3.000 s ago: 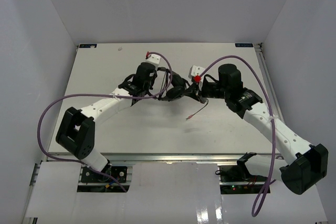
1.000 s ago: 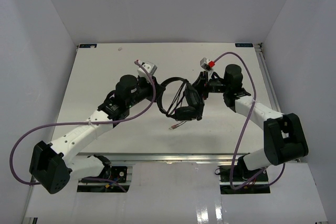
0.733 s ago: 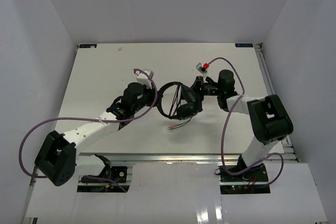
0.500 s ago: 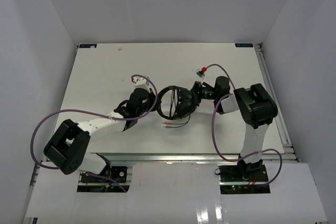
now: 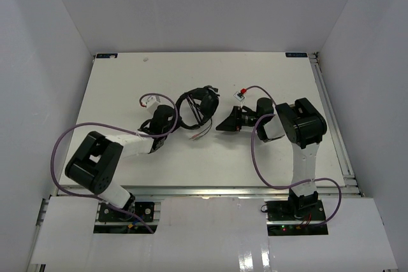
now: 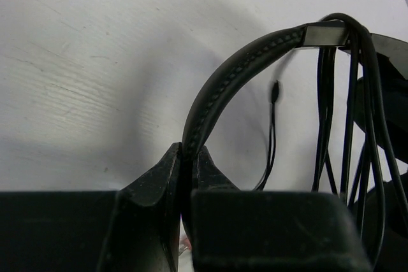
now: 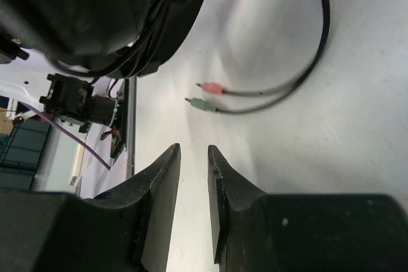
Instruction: Wrap the headphones
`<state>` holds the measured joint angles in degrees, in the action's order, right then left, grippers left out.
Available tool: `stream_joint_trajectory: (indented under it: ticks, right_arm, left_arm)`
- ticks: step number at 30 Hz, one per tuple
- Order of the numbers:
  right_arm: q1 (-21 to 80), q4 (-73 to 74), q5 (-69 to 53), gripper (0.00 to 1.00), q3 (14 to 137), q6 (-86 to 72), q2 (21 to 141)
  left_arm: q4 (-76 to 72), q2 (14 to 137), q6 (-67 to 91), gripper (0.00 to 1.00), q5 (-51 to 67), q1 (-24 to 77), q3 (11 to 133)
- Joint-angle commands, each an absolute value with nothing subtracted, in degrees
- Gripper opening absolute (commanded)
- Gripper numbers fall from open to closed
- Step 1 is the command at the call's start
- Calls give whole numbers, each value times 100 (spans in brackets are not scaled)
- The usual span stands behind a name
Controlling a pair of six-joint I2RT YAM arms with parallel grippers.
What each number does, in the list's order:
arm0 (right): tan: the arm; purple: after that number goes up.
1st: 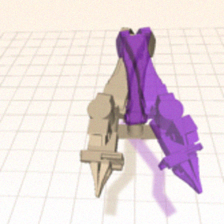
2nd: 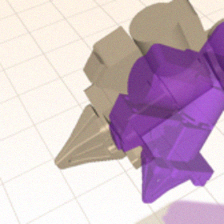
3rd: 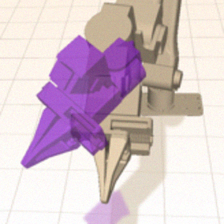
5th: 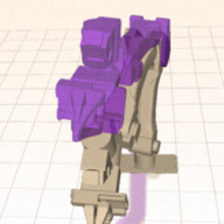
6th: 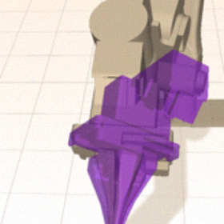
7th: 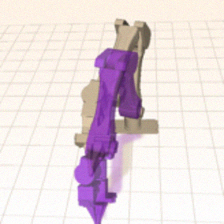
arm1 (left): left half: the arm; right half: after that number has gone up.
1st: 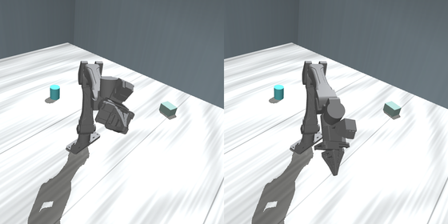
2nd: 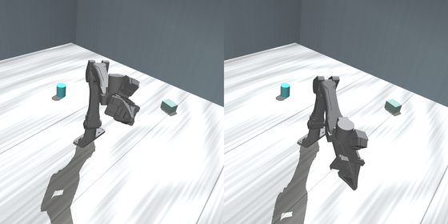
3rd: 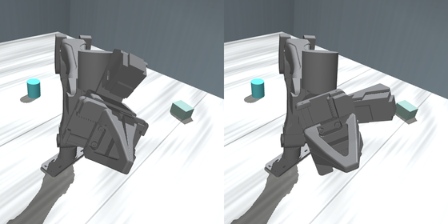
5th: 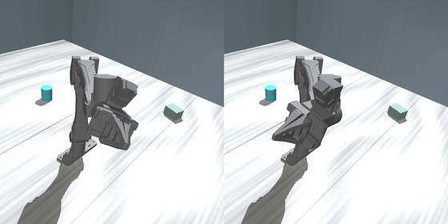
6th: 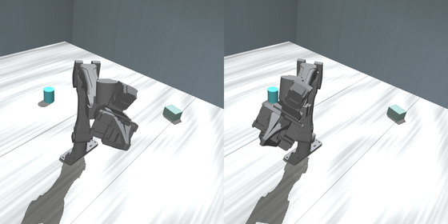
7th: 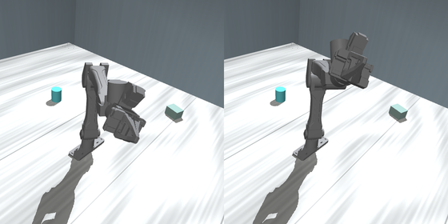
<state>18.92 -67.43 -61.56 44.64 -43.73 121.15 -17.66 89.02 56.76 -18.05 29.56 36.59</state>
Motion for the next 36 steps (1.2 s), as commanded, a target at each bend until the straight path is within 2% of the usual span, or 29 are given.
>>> stream_joint_trajectory:
  ticks: [1, 8, 10, 12, 14, 15, 18, 19, 21, 22, 23, 27, 34, 36]
  right_arm:
    - [1898, -5976, -5917, 31, 4575, -3649, 11808]
    - [1882, -3798, -5604, 31, 4513, -1969, 10687]
    - [1881, -2561, -5483, 32, 4550, -890, 10031]
    - [1881, -1701, -5321, 33, 4603, -526, 9586]
    - [1859, -930, -5080, 41, 4517, 365, 8893]
    - [1839, -527, -4975, 48, 4475, 626, 8476]
    - [1732, 110, -4634, 69, 4267, 1085, 7451]
    - [1684, 269, -4504, 75, 4203, 1146, 7160]
    - [1548, 424, -4275, 92, 4062, 1241, 6555]
    - [1493, 468, -4150, 94, 4009, 1209, 6334]
    - [1419, 499, -3990, 90, 3941, 1154, 6070]
    - [1332, 628, -3016, 90, 3854, 954, 5389]
    - [1318, 1368, -739, 90, 4171, 456, 4525]
    - [1318, 1510, -485, 90, 4093, 620, 4281]
  left_arm:
    - [-1303, 9207, 6215, 0, -1837, 2844, 4313]
    - [1540, 10966, 6398, 0, -2349, 2812, 6758]
    - [2485, 11343, 6423, 0, -2604, 2812, 7292]
    - [2921, 11606, 6340, 0, -2681, 2812, 7670]
    - [3180, 11604, 6077, 9, -2911, 2827, 7867]
    - [3219, 11550, 5938, 21, -2998, 2861, 7885]
    - [3191, 11092, 5202, 73, -3317, 3017, 7719]
    - [3190, 10915, 4929, 87, -3455, 3071, 7635]
    - [3187, 10422, 4441, 98, -3615, 3158, 7358]
    - [3175, 10183, 4235, 98, -3623, 3192, 7219]
    - [3156, 9869, 4019, 98, -3630, 3199, 7041]
    - [2817, 8562, 3318, 98, -3138, 3217, 6430]
    - [1608, 5181, 1600, 98, -303, 3182, 4658]
    - [1576, 4426, 1387, 98, 264, 3173, 4209]
